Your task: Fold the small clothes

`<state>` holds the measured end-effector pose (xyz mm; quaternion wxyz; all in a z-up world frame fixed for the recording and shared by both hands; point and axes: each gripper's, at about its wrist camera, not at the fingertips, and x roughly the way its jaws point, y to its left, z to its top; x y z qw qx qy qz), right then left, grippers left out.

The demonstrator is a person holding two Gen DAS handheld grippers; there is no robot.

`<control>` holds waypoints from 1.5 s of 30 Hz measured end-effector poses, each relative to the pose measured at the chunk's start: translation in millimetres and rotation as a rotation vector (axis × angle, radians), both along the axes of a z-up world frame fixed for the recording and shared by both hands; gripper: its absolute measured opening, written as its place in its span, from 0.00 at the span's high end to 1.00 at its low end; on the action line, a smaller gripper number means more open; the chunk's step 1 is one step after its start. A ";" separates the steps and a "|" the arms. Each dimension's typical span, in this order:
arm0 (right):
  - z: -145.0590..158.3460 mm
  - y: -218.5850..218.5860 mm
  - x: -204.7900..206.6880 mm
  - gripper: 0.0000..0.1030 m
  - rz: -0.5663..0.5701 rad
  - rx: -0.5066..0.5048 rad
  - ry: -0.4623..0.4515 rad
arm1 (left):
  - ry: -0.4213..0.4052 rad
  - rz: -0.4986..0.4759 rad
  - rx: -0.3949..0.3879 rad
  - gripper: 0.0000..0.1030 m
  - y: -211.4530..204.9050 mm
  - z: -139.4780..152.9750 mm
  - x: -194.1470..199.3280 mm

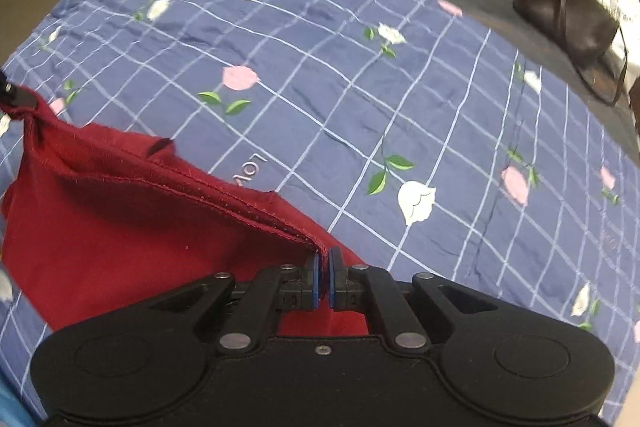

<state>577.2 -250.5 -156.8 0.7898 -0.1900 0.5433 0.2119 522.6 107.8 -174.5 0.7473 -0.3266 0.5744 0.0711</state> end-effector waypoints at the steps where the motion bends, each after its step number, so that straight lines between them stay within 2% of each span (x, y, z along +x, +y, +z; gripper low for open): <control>1: -4.4 0.0 2.9 0.94 -0.012 0.003 0.007 | -0.004 0.001 0.003 0.75 0.8 -1.8 2.4; 2: -8.4 -0.4 4.6 0.93 -0.024 0.006 0.014 | -0.005 0.004 0.008 0.65 1.4 -2.9 4.0; 4: -15.0 -1.0 8.0 0.91 -0.044 0.017 0.023 | -0.008 0.011 0.017 0.63 3.6 -4.6 6.3; 7: -20.8 -2.7 10.5 0.73 -0.071 0.034 0.027 | -0.036 0.037 0.026 0.48 8.6 -0.6 3.8; 8: -21.7 -4.0 10.3 0.71 -0.078 0.047 0.027 | -0.052 0.043 0.037 0.42 9.5 1.4 1.6; 9: -22.2 -5.8 10.0 0.60 -0.087 0.061 0.025 | -0.066 0.039 0.050 0.37 9.6 3.6 -1.1; 10: -22.6 -7.6 9.3 0.42 -0.104 0.064 0.017 | -0.078 0.028 0.068 0.35 8.5 5.0 -4.9; 11: -22.5 -10.1 7.9 0.33 -0.125 0.068 0.002 | -0.083 0.017 0.084 0.31 7.0 5.9 -8.1; 12: -21.9 -13.2 6.4 0.19 -0.147 0.075 -0.015 | -0.083 0.005 0.100 0.27 4.9 5.4 -12.6; 16: -21.1 -28.6 -8.6 0.04 -0.251 0.117 -0.067 | -0.040 -0.042 0.146 0.18 -8.1 -8.2 -33.7; 20: -30.7 -35.5 -39.2 0.01 -0.292 0.098 -0.093 | 0.078 -0.042 0.209 0.15 -21.3 -30.7 -56.6; 22: -41.1 -36.8 -59.9 0.01 -0.311 0.057 -0.086 | 0.145 -0.022 0.233 0.10 -23.6 -41.8 -68.8; 25: -60.5 -40.4 -91.9 0.01 -0.363 -0.009 -0.047 | 0.259 -0.029 0.266 0.10 -25.6 -54.6 -82.1; 26: -67.7 -41.8 -101.8 0.01 -0.382 -0.048 -0.033 | 0.269 -0.032 0.265 0.10 -25.2 -55.4 -88.1; 28: -82.8 -46.8 -121.6 0.01 -0.428 -0.138 0.001 | 0.261 -0.035 0.258 0.10 -23.3 -50.9 -98.5; 30: -88.5 -54.6 -141.0 0.01 -0.477 -0.160 0.003 | 0.245 -0.032 0.257 0.06 -22.0 -42.5 -106.0; 38: -74.5 -75.2 -213.5 0.01 -0.641 -0.123 -0.046 | 0.213 -0.031 0.331 0.03 -37.9 -7.0 -136.2; 42: -66.7 -77.3 -246.8 0.01 -0.658 -0.057 -0.039 | 0.175 -0.022 0.325 0.01 -58.3 14.6 -158.4; 45: -59.4 -73.9 -272.9 0.01 -0.613 -0.019 -0.016 | 0.127 -0.055 0.305 0.01 -79.7 29.9 -174.1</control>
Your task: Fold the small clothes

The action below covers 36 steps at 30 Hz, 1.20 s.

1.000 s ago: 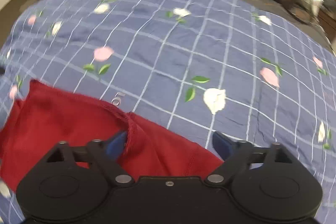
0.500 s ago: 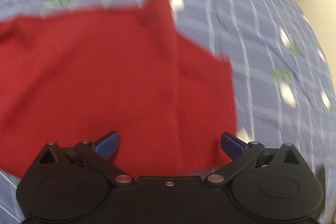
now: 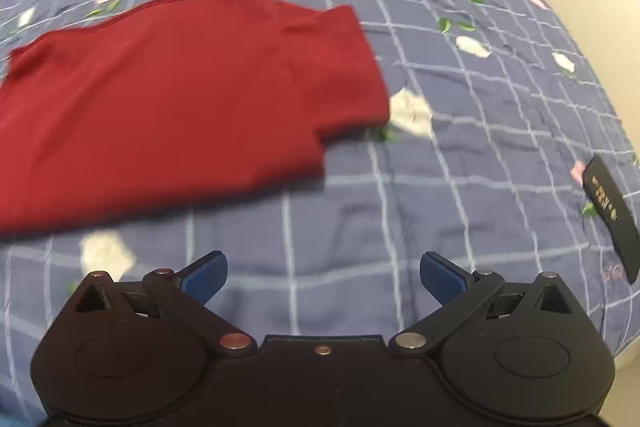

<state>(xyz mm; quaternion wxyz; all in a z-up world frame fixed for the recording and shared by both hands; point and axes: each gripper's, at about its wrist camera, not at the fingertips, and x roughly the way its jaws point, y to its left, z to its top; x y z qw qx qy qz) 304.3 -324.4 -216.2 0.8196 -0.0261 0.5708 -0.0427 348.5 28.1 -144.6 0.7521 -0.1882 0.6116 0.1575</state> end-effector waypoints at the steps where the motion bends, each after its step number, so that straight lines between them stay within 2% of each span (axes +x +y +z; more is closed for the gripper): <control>1: 3.2 2.3 -5.2 0.01 0.017 0.011 0.007 | -0.012 -0.014 -0.006 0.01 -7.0 4.1 -6.4; 4: 7.6 3.7 -28.9 0.01 0.085 0.069 0.050 | -0.022 -0.027 0.006 0.00 -24.6 10.5 -25.7; 8: 9.8 -6.6 -50.7 0.01 0.122 0.118 0.107 | 0.035 -0.021 0.059 0.00 -38.1 8.4 -56.5; 14: 16.9 -38.9 -87.5 0.01 0.037 0.121 0.119 | 0.100 0.076 0.044 0.00 -35.1 -0.3 -102.3; 18: 19.6 -49.3 -109.4 0.01 0.033 0.103 0.118 | 0.103 0.087 0.030 0.00 -36.6 1.5 -120.1; 23: 22.6 -50.4 -123.9 0.01 0.058 0.103 0.117 | 0.110 0.073 0.031 0.00 -37.4 5.4 -127.1; 28: 17.8 -49.2 -125.4 0.01 0.050 0.105 0.155 | 0.111 0.087 0.031 0.00 -25.0 2.0 -119.7; 36: 6.8 -38.3 -104.9 0.01 0.046 0.072 0.216 | 0.117 0.156 -0.038 0.00 14.7 -16.2 -91.5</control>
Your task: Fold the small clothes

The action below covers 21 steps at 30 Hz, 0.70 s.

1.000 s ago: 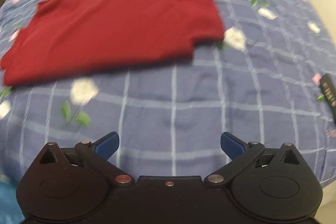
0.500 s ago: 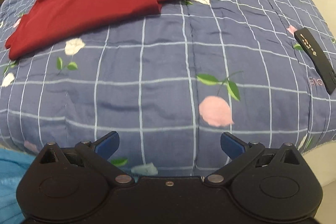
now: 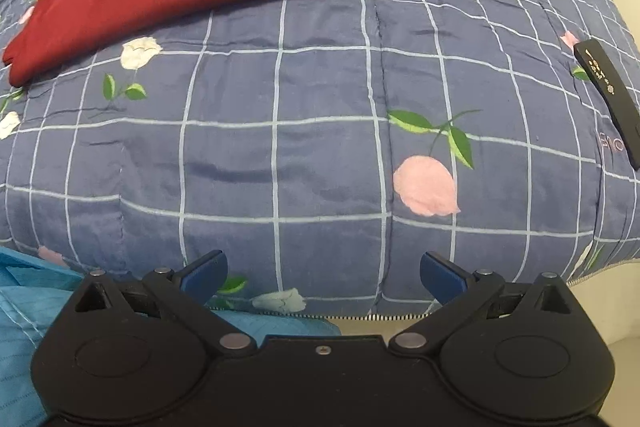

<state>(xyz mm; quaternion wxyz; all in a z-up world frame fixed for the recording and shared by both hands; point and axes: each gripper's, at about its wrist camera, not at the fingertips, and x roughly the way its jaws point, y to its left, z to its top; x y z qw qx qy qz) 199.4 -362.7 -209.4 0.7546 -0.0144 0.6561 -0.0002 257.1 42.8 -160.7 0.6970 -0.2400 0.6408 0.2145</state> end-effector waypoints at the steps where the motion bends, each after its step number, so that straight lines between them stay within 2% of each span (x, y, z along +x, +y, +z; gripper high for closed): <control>1: -0.2 1.7 2.3 0.01 0.001 -0.005 0.004 | -0.012 0.005 -0.011 0.00 5.4 -2.6 4.5; 4: -2.0 6.8 6.9 0.01 -0.002 -0.024 0.029 | -0.066 0.006 -0.057 0.00 21.1 -12.8 19.4; 8: -4.3 8.6 4.7 0.01 -0.038 -0.049 0.081 | -0.117 -0.013 -0.061 0.00 32.2 -28.1 37.5; 12: -4.0 17.8 -5.1 0.01 -0.022 -0.144 0.129 | -0.154 -0.072 -0.066 0.00 36.9 -47.2 57.7; 17: 17.6 36.1 -12.2 0.01 0.045 -0.225 0.066 | -0.174 -0.149 -0.065 0.00 32.4 -62.5 83.3; 21: 25.0 41.1 -5.0 0.01 0.060 -0.262 0.064 | -0.177 -0.176 -0.075 0.00 29.0 -70.1 95.7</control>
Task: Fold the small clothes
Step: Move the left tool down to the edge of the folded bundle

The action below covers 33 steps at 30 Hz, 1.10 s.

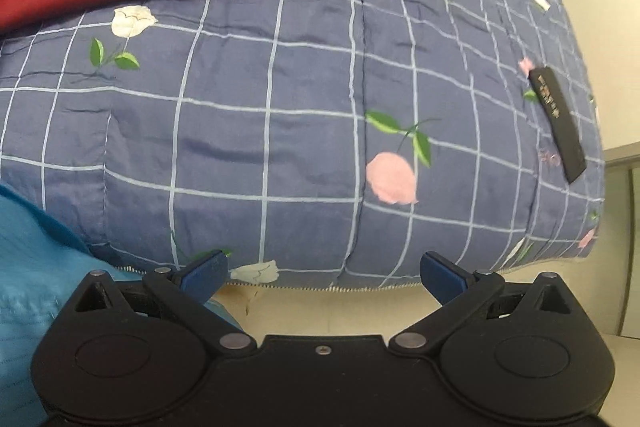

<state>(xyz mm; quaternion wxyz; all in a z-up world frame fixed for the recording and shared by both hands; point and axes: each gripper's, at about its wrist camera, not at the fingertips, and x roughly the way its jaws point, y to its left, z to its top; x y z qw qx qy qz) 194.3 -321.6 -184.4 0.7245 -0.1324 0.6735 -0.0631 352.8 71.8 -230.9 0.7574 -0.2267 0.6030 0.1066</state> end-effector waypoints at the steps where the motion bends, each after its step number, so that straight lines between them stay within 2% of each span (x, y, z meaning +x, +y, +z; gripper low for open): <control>1: 0.0 1.2 4.0 0.01 0.003 -0.008 0.004 | 0.003 -0.001 0.003 0.00 -0.7 -2.8 1.6; 6: 0.9 14.2 23.2 0.01 0.052 -0.011 -0.016 | 0.039 0.040 0.017 0.00 2.3 -20.4 3.2; 11: -5.1 40.3 56.3 0.01 0.169 0.008 -0.041 | 0.038 0.117 -0.027 0.00 11.1 -28.7 -7.8; 16: -17.9 74.4 111.6 0.01 0.353 0.077 -0.082 | -0.050 0.193 -0.140 0.00 24.0 -25.4 -17.2; 21: -17.6 100.5 180.5 0.01 0.431 0.085 -0.218 | -0.085 0.186 -0.180 0.00 29.1 -24.3 -17.4; 27: -28.7 134.6 229.0 0.01 0.466 0.115 -0.309 | -0.055 0.156 -0.182 0.00 22.3 -33.8 -15.3; 30: -42.0 145.5 234.5 0.00 0.493 0.131 -0.305 | -0.048 0.144 -0.179 0.00 17.7 -35.0 -16.6; 33: -57.1 154.2 227.6 0.00 0.529 0.117 -0.250 | -0.036 0.134 -0.166 0.00 14.0 -37.4 -14.7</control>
